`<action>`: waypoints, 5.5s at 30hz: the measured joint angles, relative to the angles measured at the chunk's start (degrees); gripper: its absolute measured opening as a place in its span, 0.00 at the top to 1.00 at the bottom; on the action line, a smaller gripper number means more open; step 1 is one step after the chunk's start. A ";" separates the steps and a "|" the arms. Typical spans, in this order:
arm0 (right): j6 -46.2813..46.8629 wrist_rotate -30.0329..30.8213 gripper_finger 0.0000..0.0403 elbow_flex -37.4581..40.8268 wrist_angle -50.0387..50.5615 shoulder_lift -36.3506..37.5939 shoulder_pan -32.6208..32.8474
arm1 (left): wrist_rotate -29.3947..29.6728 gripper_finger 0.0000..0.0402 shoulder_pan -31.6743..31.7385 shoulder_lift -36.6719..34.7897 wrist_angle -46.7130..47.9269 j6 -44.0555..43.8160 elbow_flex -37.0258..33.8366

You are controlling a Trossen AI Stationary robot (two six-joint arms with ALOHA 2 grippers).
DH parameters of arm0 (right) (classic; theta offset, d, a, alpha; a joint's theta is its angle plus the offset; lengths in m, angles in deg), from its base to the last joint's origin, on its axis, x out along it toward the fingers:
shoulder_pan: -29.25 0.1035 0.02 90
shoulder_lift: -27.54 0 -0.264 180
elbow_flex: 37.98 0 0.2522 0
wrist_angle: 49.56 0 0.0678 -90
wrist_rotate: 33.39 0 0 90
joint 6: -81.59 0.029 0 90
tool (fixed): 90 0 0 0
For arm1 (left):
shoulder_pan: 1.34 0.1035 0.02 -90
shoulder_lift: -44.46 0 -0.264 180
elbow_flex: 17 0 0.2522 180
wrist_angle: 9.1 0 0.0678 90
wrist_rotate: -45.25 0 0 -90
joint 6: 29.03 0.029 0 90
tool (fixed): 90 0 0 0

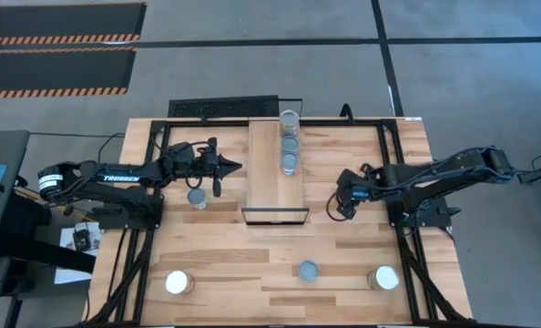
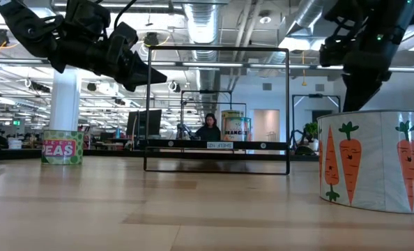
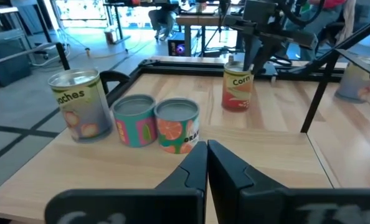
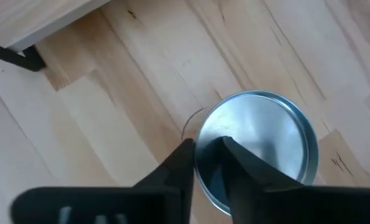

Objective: Pick and place cans onto a shelf
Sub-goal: Put the right corn can on the shelf, then put the green peas can on the shelf

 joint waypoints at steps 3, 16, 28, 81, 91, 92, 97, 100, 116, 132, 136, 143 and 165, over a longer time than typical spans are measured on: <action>-1.74 -1.02 0.86 -1.82 0.93 -0.26 -0.04 | 0.03 1.00 0.00 0.02 -0.02 0.19 0.00; -11.45 -0.41 0.96 -19.00 1.87 -6.14 -2.32 | 0.03 1.00 0.00 0.04 -0.02 0.20 -0.02; -22.27 -0.41 0.98 -35.24 0.08 -24.45 -4.87 | 0.04 1.00 0.00 0.04 0.65 0.20 -0.02; -30.10 -7.68 0.98 -41.15 -2.18 -33.29 -7.37 | -2.24 1.00 6.19 0.02 -21.93 -8.09 -12.28; -29.10 -7.97 0.82 -41.15 -2.31 -33.27 -7.87 | -2.19 1.00 6.19 0.02 -20.82 -7.28 -12.28; -29.28 -7.87 0.79 -41.15 -2.41 -33.27 -7.87 | -2.18 1.00 6.19 0.02 -20.83 -7.28 -12.28; -30.35 -7.67 0.71 -43.41 0.02 -32.58 -8.26 | -2.09 1.00 6.19 0.02 -20.79 -7.28 -12.28; -31.40 -6.91 0.72 -45.23 3.94 -32.57 -8.65 | -2.09 1.00 6.19 0.02 -20.69 -7.28 -12.28; -30.98 -10.93 0.98 -40.51 8.77 -29.40 -12.85 | -2.13 1.00 6.21 0.02 -19.30 -6.40 -12.26; -31.49 -15.38 0.98 -33.22 -0.84 -29.24 -14.30 | -2.15 1.00 6.21 0.02 -18.82 -6.45 -12.24; -32.33 -15.34 0.98 -33.22 -1.85 -29.24 -14.71 | -2.01 1.00 6.21 0.02 -18.27 -6.47 -12.24; -35.49 -14.79 0.98 -33.28 0.38 -27.39 -14.97 | -2.09 1.00 6.21 0.02 -17.71 -7.08 -12.24; -38.47 -31.19 0.99 19.07 -62.13 7.84 -21.74 | -13.40 1.00 1.11 0.00 -2.65 -0.13 -4.14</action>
